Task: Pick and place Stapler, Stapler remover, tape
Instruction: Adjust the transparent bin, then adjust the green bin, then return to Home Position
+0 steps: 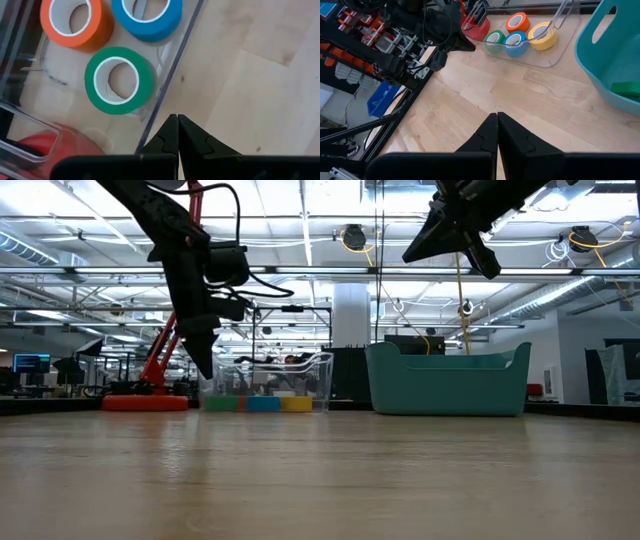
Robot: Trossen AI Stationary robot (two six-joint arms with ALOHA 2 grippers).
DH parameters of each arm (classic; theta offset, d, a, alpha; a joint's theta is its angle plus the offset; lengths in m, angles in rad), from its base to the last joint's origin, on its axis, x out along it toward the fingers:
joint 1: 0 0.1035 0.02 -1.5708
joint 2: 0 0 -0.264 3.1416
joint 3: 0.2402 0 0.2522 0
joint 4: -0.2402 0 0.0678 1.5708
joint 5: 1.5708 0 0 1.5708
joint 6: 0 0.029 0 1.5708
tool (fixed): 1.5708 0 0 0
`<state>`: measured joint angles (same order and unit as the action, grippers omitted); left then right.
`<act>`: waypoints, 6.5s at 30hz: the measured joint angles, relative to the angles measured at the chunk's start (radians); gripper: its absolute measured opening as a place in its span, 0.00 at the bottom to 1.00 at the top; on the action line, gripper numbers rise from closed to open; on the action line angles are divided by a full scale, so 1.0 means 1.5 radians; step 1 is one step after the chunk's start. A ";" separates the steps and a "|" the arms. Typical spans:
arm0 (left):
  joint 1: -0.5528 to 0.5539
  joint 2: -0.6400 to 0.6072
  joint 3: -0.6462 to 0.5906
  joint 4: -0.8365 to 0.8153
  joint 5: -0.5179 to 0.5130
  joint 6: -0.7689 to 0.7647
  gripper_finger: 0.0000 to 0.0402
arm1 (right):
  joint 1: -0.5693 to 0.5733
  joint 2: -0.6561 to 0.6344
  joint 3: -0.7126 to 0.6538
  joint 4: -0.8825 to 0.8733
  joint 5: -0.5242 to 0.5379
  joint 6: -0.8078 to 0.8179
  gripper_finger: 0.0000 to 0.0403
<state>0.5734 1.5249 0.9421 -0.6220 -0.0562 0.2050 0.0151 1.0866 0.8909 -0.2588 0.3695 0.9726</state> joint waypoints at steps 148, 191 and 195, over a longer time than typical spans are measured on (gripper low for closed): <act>-0.206 -0.171 0.306 0.007 0.177 -0.311 0.00 | -0.024 -0.257 -0.247 0.238 -0.338 -0.207 0.00; -0.279 -0.144 0.306 0.124 0.080 -0.512 0.00 | -0.013 -0.714 -0.584 0.191 -0.273 -0.273 0.00; -0.280 -0.144 0.306 0.124 0.076 -0.507 0.00 | -0.013 -0.707 -0.584 0.192 -0.252 -0.249 0.00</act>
<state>0.1539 1.3094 1.4017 -0.4358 0.0577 -0.5558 -0.0051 0.0268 0.0151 0.0294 -0.0082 0.5997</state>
